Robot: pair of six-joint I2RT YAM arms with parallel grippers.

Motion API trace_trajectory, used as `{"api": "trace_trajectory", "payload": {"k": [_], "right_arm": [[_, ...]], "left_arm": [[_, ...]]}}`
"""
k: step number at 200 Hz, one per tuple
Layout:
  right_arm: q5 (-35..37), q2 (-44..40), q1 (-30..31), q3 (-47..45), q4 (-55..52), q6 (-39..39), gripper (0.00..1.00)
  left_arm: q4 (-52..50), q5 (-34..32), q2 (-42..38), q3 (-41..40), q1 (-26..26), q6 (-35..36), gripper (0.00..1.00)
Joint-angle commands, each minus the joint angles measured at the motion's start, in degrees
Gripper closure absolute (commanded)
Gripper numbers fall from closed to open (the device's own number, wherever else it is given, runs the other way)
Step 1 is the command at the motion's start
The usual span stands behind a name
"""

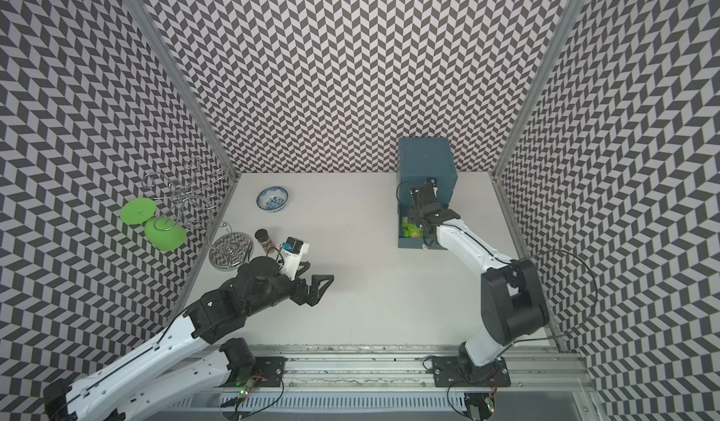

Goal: Place the cookies into the drawer by color
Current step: Place the cookie in the drawer.

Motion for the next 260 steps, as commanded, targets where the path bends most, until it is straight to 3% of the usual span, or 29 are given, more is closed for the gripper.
{"api": "trace_trajectory", "payload": {"k": [1, 47, 107, 197, 260], "right_arm": [[-2.5, 3.7, -1.1, 2.4, 3.5, -1.0, 0.59], [-4.1, 13.4, -1.4, 9.1, 1.5, -1.5, 0.59], [-5.3, 18.7, -1.4, 8.6, 2.8, -1.4, 0.59], [-7.9, 13.8, -1.3, -1.2, 7.3, -0.2, 0.59], [-8.7, 16.4, -1.3, -0.4, 7.3, -0.3, 0.55]], "left_arm": [[1.3, 0.4, -1.1, -0.6, 0.3, 0.6, 0.0], [1.3, 0.2, -1.2, -0.6, 0.3, 0.5, 0.0], [1.4, 0.3, -1.0, -0.6, 0.3, 0.6, 0.0], [1.7, 0.3, -0.6, -0.7, 0.3, 0.5, 0.0], [1.6, 0.2, -0.6, -0.7, 0.3, 0.6, 0.0]]}}
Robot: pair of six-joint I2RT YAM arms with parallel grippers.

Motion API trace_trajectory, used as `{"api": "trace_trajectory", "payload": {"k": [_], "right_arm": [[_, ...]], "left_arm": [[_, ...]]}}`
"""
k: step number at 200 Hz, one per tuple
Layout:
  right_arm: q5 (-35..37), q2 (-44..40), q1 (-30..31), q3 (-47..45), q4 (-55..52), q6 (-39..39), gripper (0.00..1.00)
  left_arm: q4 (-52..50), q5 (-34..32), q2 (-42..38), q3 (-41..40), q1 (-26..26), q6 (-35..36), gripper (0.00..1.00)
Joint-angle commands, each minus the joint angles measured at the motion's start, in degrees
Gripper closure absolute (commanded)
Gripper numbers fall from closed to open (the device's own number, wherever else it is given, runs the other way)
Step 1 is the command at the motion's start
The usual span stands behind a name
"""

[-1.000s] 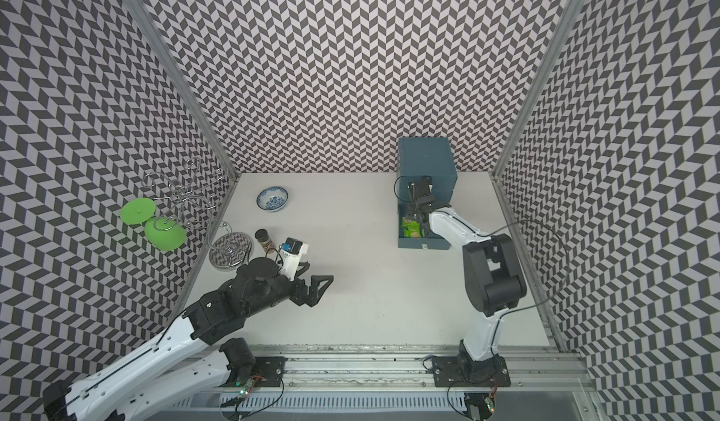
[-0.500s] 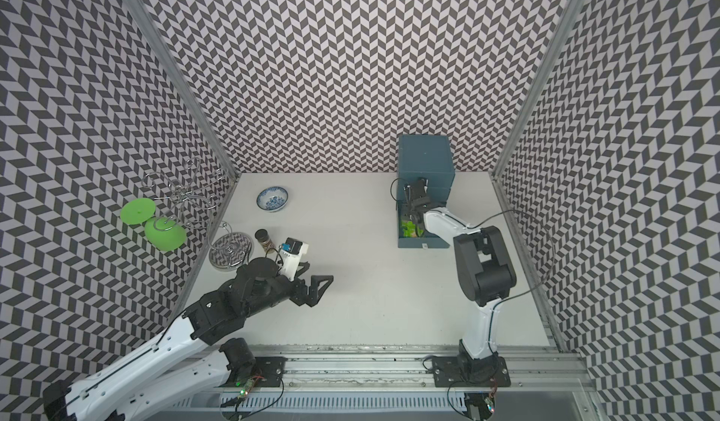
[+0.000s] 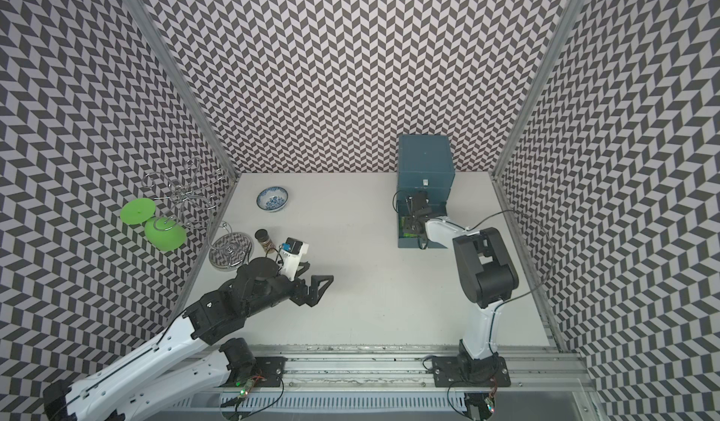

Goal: Place the cookies into the drawer by color
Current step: Place the cookie in the drawer.

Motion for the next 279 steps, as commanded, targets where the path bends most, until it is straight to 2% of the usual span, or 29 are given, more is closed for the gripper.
{"api": "trace_trajectory", "payload": {"k": [1, 80, 144, 217, 248, 279], "right_arm": [[-1.5, 1.3, 0.0, -0.1, 0.0, 0.4, 0.55], [-1.2, 1.2, 0.3, 1.6, -1.0, 0.4, 0.43], [-0.3, -4.2, 0.3, 0.5, -2.3, 0.3, 0.31], [-2.3, -21.9, 0.2, -5.1, -4.1, 3.0, 0.27], [-5.4, -34.8, 0.3, -13.7, -1.3, 7.8, 0.25], [-7.0, -48.3, 0.2, -26.2, 4.2, 13.8, 0.24]], "left_arm": [[1.4, 0.2, -0.1, -0.3, 0.3, 0.6, 0.0], [1.5, 0.2, 0.1, -0.3, 0.4, 0.5, 0.01], [1.6, 0.5, 0.1, -0.3, 0.4, 0.6, 0.0], [1.8, 0.7, 0.3, -0.4, 0.4, 0.7, 0.0], [1.7, 0.6, 0.3, -0.3, 0.4, 0.6, 0.01], [1.8, 0.9, 0.2, -0.3, 0.4, 0.7, 0.0]]}}
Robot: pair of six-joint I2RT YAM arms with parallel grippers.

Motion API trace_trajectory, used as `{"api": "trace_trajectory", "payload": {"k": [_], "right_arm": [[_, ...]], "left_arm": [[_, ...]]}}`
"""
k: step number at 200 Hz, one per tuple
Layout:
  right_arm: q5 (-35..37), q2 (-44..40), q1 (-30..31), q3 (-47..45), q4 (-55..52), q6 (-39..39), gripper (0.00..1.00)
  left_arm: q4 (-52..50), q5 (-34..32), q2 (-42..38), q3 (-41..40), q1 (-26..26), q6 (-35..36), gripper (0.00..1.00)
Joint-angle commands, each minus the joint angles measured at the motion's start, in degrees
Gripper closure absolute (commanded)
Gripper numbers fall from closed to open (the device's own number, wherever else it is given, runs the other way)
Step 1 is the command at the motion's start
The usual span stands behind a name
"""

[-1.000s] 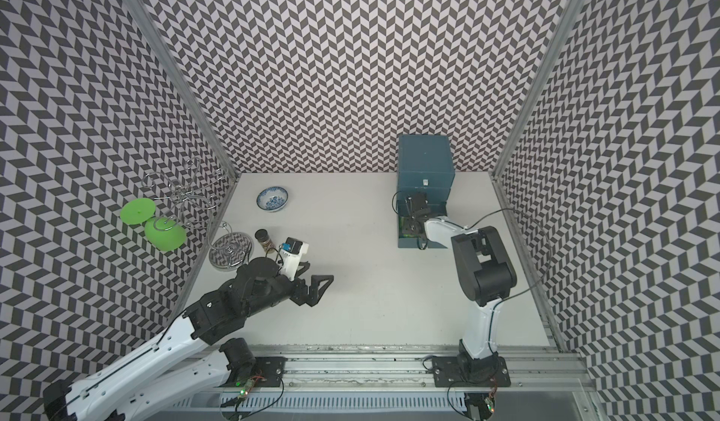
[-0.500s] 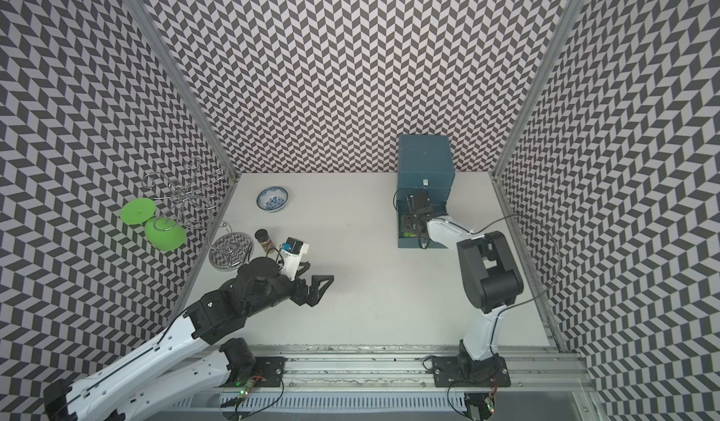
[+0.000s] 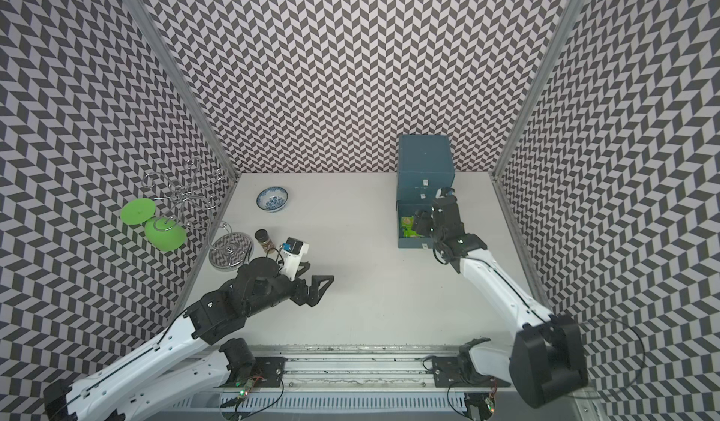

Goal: Place the cookies into the drawer by color
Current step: Close the drawer in the storage box.

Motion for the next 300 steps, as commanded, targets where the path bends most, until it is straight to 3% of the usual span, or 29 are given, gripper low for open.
{"api": "trace_trajectory", "payload": {"k": [1, 23, 52, 81, 120, 143, 222, 300], "right_arm": [[-2.4, -8.0, 0.1, -8.0, 5.6, 6.4, 0.24], [-4.2, -15.4, -0.2, -16.5, 9.6, 10.2, 0.23], [-5.1, -18.6, -0.5, -23.1, 11.0, 13.6, 0.22], [-9.9, -18.5, -1.9, -29.9, 16.6, 18.8, 0.22], [-19.5, -15.7, -8.2, -38.9, 27.4, 26.3, 0.23], [-24.0, -12.0, -11.7, -42.5, 36.4, 28.9, 0.29], [-41.4, 12.5, -18.9, -38.3, 57.9, 33.1, 0.45], [-45.6, 23.9, -23.9, -29.7, 62.5, 33.0, 0.48]], "left_arm": [[1.5, 0.8, -0.2, -0.4, 0.4, 0.7, 0.0], [1.5, 0.9, -0.2, -0.3, 0.4, 0.7, 0.0], [1.6, 1.0, -0.1, -0.5, 0.3, 0.7, 0.0], [1.6, 1.0, -0.2, -0.5, 0.4, 0.7, 0.0], [1.5, 0.8, -0.5, -0.5, 0.4, 0.7, 0.01], [1.7, 0.8, -0.5, -0.6, 0.3, 0.7, 0.0], [1.6, 0.5, -0.6, -0.6, 0.4, 0.7, 0.0], [1.7, 0.6, -0.4, -0.6, 0.4, 0.7, 0.01]]}}
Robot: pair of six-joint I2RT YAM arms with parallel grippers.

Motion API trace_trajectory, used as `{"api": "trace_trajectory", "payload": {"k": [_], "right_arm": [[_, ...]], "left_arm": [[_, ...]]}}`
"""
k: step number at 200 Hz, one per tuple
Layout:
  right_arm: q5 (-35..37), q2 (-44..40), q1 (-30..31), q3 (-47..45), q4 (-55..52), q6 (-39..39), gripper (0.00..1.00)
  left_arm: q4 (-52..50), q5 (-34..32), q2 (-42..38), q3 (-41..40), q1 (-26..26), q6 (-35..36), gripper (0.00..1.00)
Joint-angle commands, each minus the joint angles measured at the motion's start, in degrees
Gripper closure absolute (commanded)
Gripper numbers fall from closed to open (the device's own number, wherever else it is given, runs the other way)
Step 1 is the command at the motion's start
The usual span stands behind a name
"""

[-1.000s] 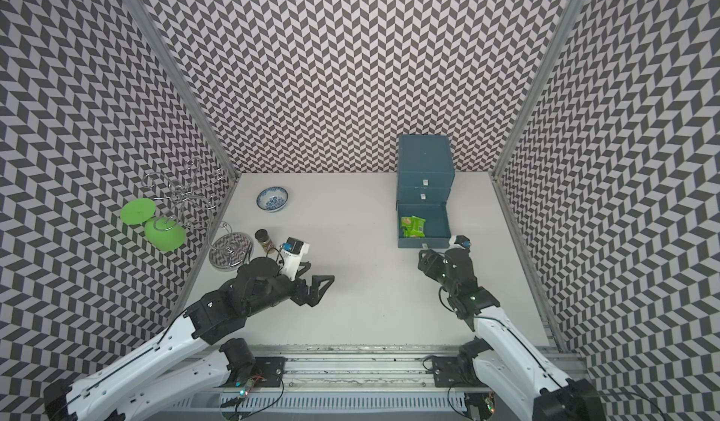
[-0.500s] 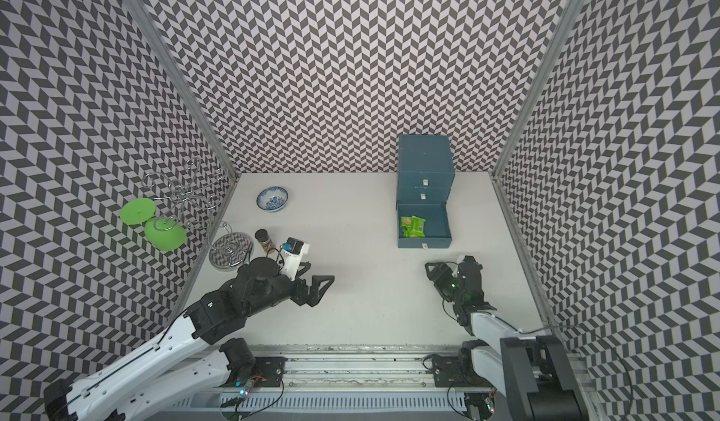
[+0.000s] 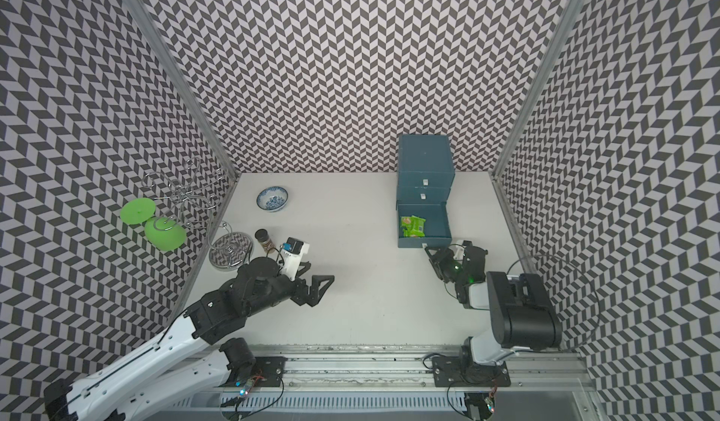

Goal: Place the cookies into the drawer by color
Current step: Close the drawer in the storage box.

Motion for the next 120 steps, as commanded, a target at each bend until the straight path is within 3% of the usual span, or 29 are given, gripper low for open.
{"api": "trace_trajectory", "payload": {"k": [1, 42, 120], "right_arm": [[-3.2, 2.7, -1.2, 2.9, 4.7, 0.0, 0.48], [-5.4, 8.3, -1.4, 6.1, 5.9, 1.2, 0.51], [-7.2, 11.9, -1.4, 0.6, 16.6, 5.3, 0.61]], "left_arm": [[1.4, 0.1, -0.3, -0.4, 0.4, 0.7, 0.0], [1.3, -0.1, -0.4, -0.4, 0.4, 0.7, 0.0], [1.3, 0.0, -0.2, -0.4, 0.4, 0.7, 0.0]]}}
